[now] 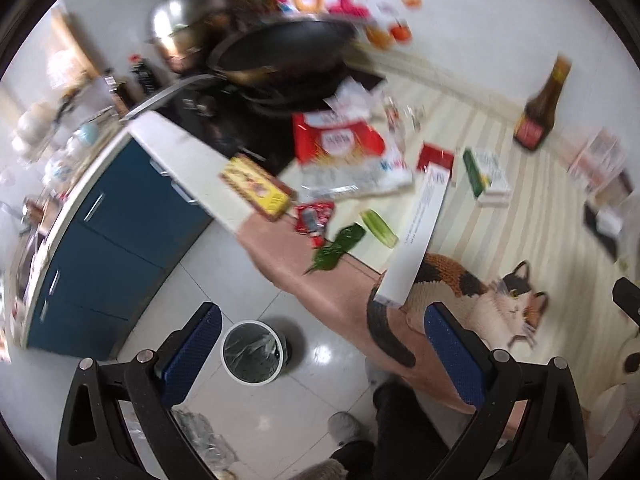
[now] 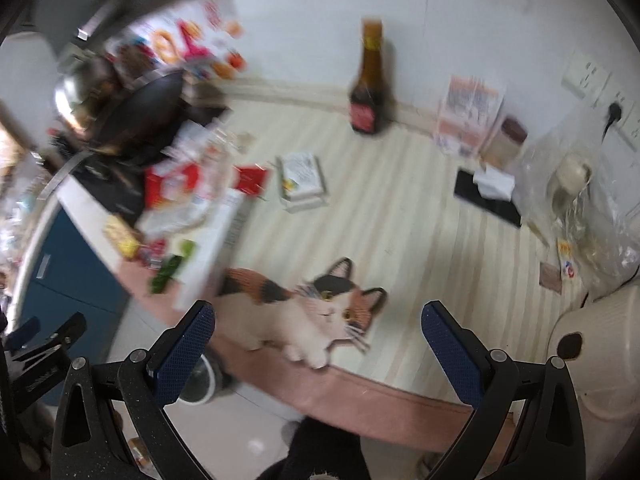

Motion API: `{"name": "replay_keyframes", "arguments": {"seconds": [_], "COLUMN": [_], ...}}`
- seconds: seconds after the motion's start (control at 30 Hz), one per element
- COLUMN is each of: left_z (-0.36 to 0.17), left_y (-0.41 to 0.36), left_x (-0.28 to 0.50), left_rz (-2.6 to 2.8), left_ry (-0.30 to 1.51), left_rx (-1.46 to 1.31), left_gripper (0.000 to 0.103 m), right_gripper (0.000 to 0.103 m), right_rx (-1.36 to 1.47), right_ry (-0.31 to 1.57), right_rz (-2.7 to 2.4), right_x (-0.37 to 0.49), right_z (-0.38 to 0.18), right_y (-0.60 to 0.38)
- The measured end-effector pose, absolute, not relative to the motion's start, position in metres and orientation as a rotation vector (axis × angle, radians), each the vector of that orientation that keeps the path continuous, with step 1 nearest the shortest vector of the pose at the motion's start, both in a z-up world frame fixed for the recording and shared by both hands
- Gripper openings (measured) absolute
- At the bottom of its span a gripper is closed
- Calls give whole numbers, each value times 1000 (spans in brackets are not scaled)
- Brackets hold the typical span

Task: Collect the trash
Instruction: 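Grasp the white toothpaste box with the left tool while the right tool grasps the green-and-white medicine box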

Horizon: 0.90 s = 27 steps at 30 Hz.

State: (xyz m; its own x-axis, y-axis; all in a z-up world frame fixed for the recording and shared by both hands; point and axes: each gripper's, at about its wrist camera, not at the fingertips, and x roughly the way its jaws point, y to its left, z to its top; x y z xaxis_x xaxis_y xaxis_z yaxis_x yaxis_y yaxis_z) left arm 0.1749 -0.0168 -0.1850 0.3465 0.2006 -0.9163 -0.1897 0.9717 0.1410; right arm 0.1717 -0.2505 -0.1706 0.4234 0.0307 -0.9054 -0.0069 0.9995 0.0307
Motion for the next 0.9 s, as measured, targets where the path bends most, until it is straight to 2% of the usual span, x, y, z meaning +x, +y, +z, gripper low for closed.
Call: {"name": "replay_keyframes", "arguments": {"seconds": [0.2, 0.33, 0.47, 0.5, 0.53, 0.6, 0.9], "left_z": [-266, -306, -331, -335, -340, -346, -332], "left_y": [-47, -62, -73, -76, -77, -75, -15], "left_x": [258, 290, 309, 312, 317, 322, 329], "left_rz": [153, 90, 46, 39, 37, 27, 271], "left_ry": [1357, 1449, 1507, 1517, 1531, 1558, 1516], "left_rx": [93, 101, 124, 136, 144, 112, -80], "left_gripper": [101, 87, 86, 76, 57, 34, 31], "right_gripper": [103, 102, 102, 102, 102, 102, 102], "right_rx": [-10, -33, -4, 0, 1, -13, -70], "right_ry": [1284, 1338, 1396, 1407, 1410, 1414, 1390], "right_rz": [-3, -49, -78, -83, -83, -81, 27], "right_x": [253, 297, 331, 338, 342, 356, 419], "right_z": [-257, -297, -322, -326, -328, -333, -338], "right_y": [-262, -274, -288, -290, -290, -288, -232]}}
